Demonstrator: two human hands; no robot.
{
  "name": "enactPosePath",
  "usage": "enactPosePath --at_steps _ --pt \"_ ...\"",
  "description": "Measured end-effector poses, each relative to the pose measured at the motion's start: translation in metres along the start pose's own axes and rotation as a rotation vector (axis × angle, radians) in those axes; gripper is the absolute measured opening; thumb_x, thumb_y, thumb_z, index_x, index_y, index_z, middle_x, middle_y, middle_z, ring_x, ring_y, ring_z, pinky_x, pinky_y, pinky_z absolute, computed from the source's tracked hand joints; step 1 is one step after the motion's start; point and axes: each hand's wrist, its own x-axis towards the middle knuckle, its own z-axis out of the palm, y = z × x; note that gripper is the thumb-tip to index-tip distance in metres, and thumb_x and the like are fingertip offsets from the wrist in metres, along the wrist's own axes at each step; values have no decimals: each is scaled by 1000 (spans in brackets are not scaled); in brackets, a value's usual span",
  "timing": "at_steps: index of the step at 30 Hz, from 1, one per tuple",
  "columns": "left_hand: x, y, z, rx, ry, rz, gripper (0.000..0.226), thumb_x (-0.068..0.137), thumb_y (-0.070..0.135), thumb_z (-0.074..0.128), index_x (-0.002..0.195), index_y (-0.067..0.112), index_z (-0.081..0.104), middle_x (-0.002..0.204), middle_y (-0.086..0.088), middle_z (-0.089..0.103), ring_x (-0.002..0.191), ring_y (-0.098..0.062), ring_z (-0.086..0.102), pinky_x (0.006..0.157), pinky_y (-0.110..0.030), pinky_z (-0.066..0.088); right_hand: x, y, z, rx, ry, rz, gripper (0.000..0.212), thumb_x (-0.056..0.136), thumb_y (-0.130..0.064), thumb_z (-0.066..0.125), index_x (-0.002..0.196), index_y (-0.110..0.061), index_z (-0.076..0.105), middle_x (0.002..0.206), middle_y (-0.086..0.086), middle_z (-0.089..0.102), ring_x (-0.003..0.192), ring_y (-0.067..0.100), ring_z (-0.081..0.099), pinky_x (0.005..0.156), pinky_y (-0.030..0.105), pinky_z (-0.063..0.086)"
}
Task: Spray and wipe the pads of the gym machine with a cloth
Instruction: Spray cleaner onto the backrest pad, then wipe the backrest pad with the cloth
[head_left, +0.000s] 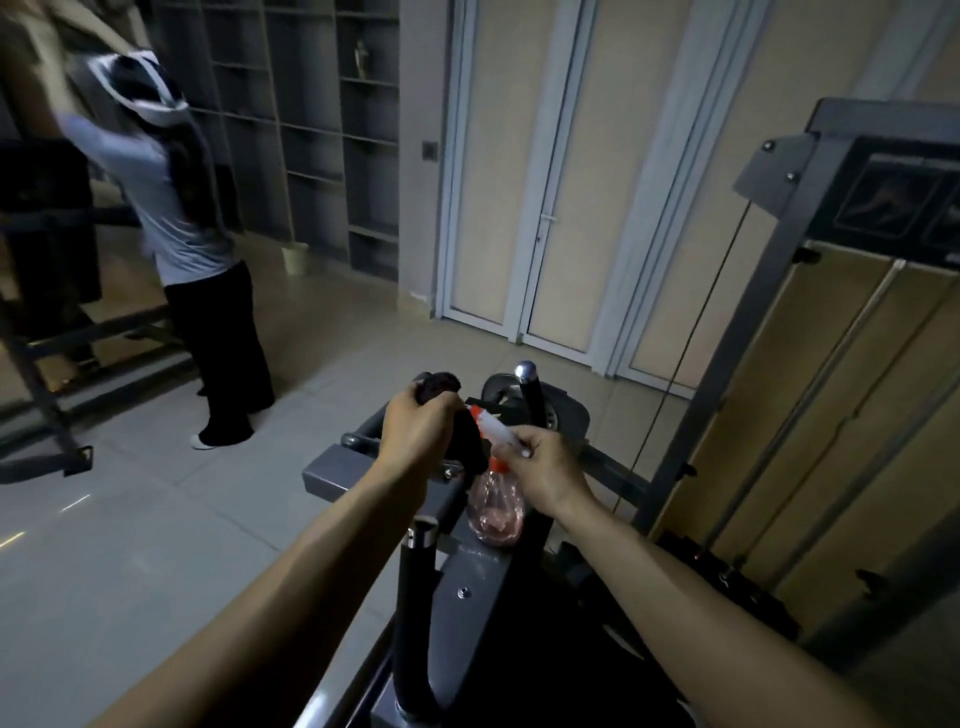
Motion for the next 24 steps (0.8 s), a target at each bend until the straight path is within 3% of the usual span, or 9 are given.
enactPosePath --at_steps 3,7,9,12,14,16,20,23,24 --pt "5 4 11 15 -23 30 24 92 9 61 116 5 59 93 -13 65 78 -22 63 59 -27 47 -1 -6 -5 20 -117 45 16 92 -31 68 107 -27 73 103 3 76 103 27 71 93 53 57" --pt "7 12 44 -11 -106 75 27 91 16 64 117 7 62 101 -16 69 89 -27 68 72 -34 54 -15 -8 -40 497 -129 167 55 100 -40 55 149 -15 49 153 19 49 143 32 46 103 29 44" --pt "3 14 70 -58 -204 46 29 92 17 63 117 2 63 102 -22 70 91 -34 69 72 -34 55 -27 -5 -69 595 61 138 62 90 -44 53 145 -16 53 144 12 59 133 24 56 102 30 47" --pt "-12 5 128 -155 -424 -133 27 95 8 55 114 -8 64 100 -27 71 91 -37 70 70 -31 58 -52 24 -119 760 315 152 35 101 -39 52 128 -21 67 128 1 72 125 21 65 109 43 48" --pt "-33 -15 176 -108 -577 -199 24 92 1 52 110 -3 68 103 -26 74 93 -38 73 79 -41 60 -79 55 -151 897 386 208 35 105 -40 50 127 -20 69 126 1 74 125 23 65 103 41 48" --pt "-61 -44 225 -45 -723 -202 21 94 -4 52 94 5 71 84 -15 77 77 -28 75 71 -36 61 -114 84 -177 1014 484 255 31 104 -37 51 119 -19 73 116 3 77 113 20 70 94 36 50" --pt "-116 -110 320 104 -892 -133 24 98 1 62 78 12 66 68 2 70 70 -19 67 59 -22 50 -194 142 -227 1197 630 364 44 95 -32 59 132 -10 66 135 17 67 129 34 60 113 47 42" --pt "-164 -158 384 158 -1075 -185 4 95 8 70 100 9 70 93 -3 75 89 -20 71 76 -31 56 -264 198 -272 1091 784 468 38 97 -19 65 134 -14 65 132 18 68 120 34 67 99 51 53" --pt "-179 -174 403 182 -1112 -229 20 94 10 73 113 10 67 107 -6 73 99 -22 70 82 -32 57 -287 216 -286 1043 841 521 42 95 -18 71 136 -16 64 132 17 68 119 34 68 98 52 55"
